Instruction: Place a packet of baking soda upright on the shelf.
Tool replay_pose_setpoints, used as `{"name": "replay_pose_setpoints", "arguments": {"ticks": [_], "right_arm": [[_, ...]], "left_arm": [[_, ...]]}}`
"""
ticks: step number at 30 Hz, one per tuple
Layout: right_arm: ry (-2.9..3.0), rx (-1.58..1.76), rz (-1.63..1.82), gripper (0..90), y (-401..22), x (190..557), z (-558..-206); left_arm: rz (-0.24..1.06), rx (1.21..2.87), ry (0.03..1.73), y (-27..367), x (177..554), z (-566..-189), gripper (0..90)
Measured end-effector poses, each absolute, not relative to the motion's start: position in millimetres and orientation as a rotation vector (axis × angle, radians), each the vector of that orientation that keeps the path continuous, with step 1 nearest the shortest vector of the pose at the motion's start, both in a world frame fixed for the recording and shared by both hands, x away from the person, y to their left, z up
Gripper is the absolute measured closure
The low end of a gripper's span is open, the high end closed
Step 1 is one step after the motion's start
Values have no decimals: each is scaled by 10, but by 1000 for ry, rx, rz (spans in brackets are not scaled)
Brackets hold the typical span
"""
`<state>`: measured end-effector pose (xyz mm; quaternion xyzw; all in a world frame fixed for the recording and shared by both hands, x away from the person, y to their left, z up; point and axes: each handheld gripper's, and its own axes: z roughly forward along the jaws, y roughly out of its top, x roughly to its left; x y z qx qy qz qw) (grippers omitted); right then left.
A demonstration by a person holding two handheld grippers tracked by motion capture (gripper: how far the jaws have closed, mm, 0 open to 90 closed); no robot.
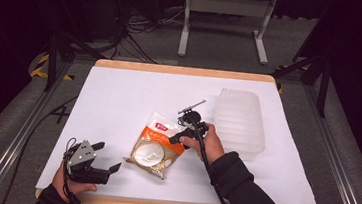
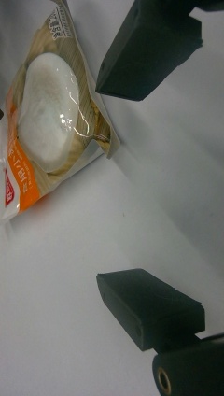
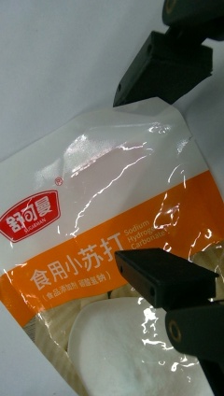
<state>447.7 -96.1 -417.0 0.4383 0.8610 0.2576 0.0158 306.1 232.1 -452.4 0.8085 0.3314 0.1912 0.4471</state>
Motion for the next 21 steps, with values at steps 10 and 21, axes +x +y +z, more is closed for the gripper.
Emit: {"name": "replay_pose_setpoints", "arguments": {"ticks": [10,21], "right_arm": [[2743,1218,637,556,-859,4627,-4154],[2800,1080,637,871,-872,4625,-4079]], "left_arm": [[473,1999,823,2338,3061,-4528,102],[468,2003,831,2332,3074,-4533,102]]}}
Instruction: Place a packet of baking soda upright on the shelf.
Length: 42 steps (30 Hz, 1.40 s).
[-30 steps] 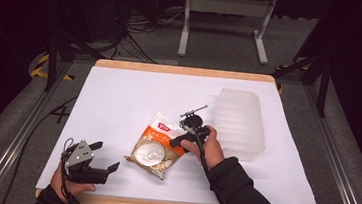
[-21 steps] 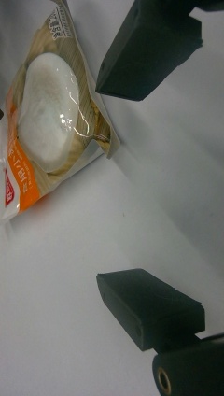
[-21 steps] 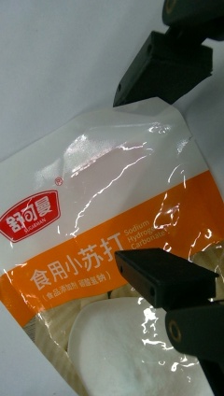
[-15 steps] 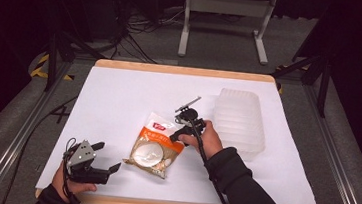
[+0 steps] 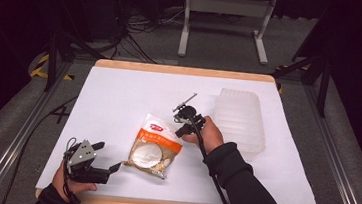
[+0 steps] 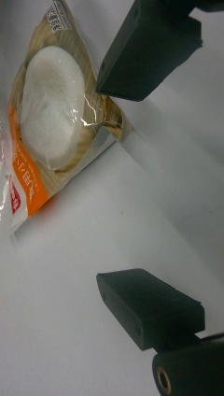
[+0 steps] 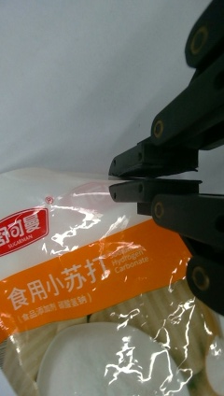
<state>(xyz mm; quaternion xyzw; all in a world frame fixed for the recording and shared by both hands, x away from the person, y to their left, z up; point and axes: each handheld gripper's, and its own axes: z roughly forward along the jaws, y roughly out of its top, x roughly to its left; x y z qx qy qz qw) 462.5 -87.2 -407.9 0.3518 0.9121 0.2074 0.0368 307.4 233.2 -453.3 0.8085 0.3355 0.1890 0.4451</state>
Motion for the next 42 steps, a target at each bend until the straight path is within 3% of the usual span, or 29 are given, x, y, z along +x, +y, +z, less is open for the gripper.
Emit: {"name": "replay_pose_setpoints", "arguments": {"ticks": [2,42], "right_arm": [[2813,1050,610,900,-849,4621,-4063],[2773,407,928,900,-930,3894,-2868]], "left_arm": [[466,2007,837,2331,3083,-4537,103],[459,1946,850,2411,3048,-4521,103]]}}
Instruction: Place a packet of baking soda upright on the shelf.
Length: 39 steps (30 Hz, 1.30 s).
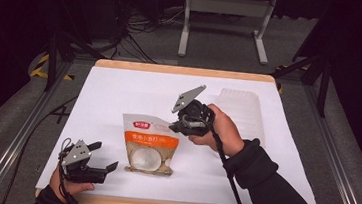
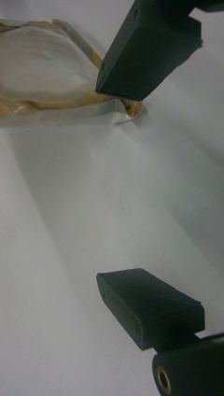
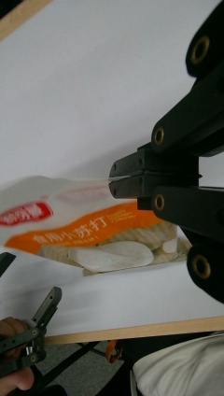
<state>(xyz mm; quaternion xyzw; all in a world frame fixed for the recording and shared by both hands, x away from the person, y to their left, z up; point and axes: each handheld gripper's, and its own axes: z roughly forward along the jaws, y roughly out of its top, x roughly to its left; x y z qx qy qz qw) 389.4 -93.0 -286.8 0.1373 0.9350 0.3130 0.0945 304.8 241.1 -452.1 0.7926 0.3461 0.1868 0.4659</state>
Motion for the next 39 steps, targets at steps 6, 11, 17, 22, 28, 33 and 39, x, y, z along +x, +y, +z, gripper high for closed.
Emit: {"name": "replay_pose_setpoints", "arguments": {"ticks": [6,11,17,22,28,33,39], "right_arm": [[2758,369,896,900,-1014,3807,-2764],[2748,360,869,900,-1093,3794,-2720],[2715,345,848,900,-1166,3789,-2665],[2689,343,834,900,-1246,3803,-2612],[2655,353,836,900,-1375,3829,-2524],[2615,381,832,900,-1502,3859,-2459],[2551,439,876,900,-1772,3893,-2285]], "left_arm": [[453,1950,845,2398,3051,-4525,103],[447,1945,843,2397,3053,-4527,103],[428,1953,838,2377,3062,-4544,103],[428,1957,839,2376,3064,-4545,103],[431,1955,836,2382,3064,-4544,102],[441,1939,832,2397,3053,-4529,102],[454,1907,821,2409,3027,-4489,101]]}}
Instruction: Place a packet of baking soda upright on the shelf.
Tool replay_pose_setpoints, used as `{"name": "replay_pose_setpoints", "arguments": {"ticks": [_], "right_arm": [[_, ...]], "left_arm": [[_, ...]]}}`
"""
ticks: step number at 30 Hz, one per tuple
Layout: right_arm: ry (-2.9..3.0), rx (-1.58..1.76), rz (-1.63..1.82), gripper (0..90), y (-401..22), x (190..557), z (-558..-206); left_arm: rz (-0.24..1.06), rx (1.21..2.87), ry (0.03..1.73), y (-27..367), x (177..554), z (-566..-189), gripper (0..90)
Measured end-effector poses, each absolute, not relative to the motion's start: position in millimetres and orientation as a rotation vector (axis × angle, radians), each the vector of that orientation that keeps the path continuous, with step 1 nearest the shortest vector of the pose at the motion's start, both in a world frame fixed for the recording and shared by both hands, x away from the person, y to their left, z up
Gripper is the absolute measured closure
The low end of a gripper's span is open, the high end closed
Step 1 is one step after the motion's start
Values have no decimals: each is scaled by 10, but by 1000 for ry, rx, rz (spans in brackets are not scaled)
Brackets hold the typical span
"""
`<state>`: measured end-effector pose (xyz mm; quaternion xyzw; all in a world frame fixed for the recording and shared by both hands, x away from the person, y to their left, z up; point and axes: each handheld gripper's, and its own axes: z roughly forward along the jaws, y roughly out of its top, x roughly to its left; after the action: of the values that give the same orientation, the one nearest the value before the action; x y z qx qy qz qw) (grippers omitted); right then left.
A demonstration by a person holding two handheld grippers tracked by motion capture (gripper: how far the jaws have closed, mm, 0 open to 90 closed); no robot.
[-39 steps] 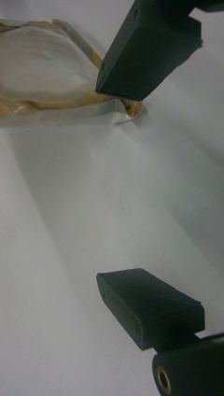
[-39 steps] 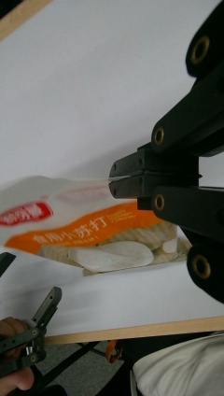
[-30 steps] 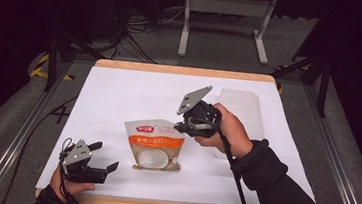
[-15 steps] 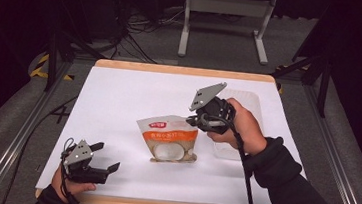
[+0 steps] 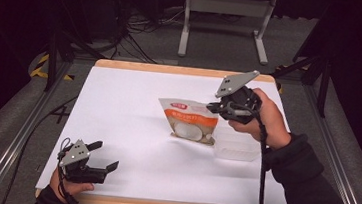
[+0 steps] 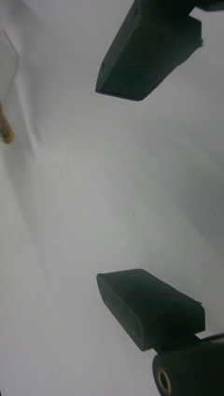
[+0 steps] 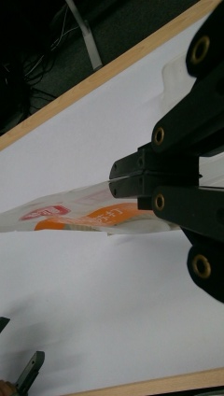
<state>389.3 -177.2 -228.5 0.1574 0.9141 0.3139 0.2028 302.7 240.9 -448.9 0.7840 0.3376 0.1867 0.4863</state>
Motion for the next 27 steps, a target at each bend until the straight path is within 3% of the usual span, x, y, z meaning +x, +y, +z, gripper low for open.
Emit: {"name": "replay_pose_setpoints", "arguments": {"ticks": [11,27], "right_arm": [[2442,516,916,900,-2137,3906,-2005],[2385,637,1019,900,-2799,3958,-2137]], "left_arm": [[440,1919,817,2397,3023,-4492,101],[434,1925,820,2377,3036,-4502,99]]}}
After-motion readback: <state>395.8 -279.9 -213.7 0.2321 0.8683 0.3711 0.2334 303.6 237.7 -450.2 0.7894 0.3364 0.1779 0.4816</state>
